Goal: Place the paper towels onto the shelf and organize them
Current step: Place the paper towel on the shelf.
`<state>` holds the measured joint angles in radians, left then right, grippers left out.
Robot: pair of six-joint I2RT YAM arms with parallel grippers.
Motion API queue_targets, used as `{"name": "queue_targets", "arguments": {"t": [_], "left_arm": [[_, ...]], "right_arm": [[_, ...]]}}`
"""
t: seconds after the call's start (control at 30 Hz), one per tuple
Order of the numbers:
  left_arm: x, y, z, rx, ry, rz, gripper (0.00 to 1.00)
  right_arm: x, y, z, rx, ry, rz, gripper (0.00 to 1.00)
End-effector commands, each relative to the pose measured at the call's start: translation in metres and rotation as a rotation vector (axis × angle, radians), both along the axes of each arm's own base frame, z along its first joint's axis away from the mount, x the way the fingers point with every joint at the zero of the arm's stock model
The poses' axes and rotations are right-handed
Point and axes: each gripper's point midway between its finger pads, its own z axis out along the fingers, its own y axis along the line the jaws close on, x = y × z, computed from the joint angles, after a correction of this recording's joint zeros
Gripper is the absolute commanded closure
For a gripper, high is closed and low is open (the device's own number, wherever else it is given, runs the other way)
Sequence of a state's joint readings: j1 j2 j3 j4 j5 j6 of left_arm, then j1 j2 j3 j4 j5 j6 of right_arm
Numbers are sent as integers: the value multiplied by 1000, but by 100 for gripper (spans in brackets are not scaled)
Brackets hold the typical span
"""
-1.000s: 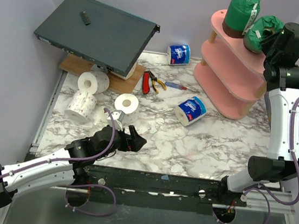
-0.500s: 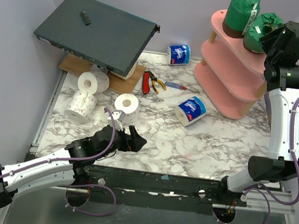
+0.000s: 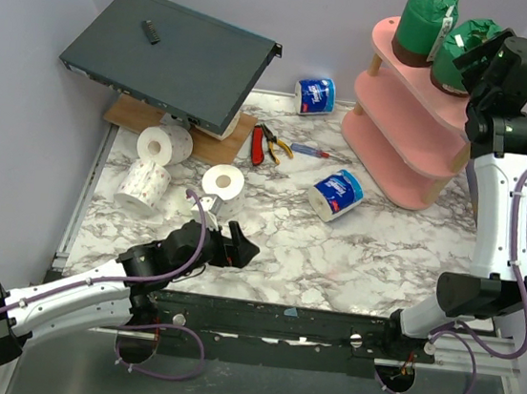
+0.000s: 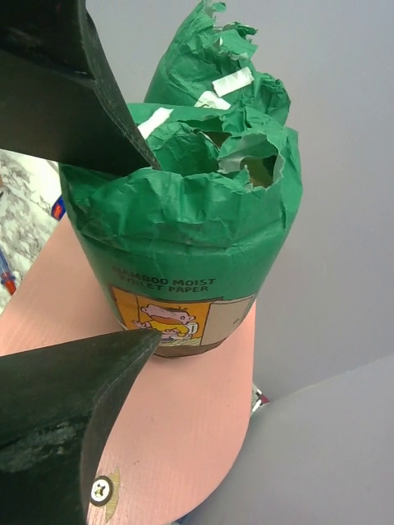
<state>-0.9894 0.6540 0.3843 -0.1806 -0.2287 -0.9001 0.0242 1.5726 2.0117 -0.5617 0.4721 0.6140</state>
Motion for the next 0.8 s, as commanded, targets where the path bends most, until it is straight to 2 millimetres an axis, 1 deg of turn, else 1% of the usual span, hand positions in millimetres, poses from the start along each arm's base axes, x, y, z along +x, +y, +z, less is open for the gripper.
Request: {"name": "queue_targets", "arguments": {"t": [0.0,0.07,0.3,0.43,0.6,0.67,0.77], "left_arm": [[0,-5,8,-12,-20,-28,6],[0,-6,8,-9,-20,-33,6],[0,-6,10,-7,-22,-39,6],[0,-6,12,-10,-27,-39,6],[0,-8,13,-7,-28,-47,6],[0,-8,13,-7,-27,-49,6],[0,-8,14,-8,-30,-51,6]], "right_arm": [[-9,2,24,2,-59,22,22],[-12,2,29,-1,-69,27,22],[-22,4,37,-6,-89,40,19],[-28,14,48,2,-131,95,17],[-36,16,54,-2,-181,110,15],[-38,12,50,-6,-185,88,14],[-47,-2,47,22,-189,2,12]]}}
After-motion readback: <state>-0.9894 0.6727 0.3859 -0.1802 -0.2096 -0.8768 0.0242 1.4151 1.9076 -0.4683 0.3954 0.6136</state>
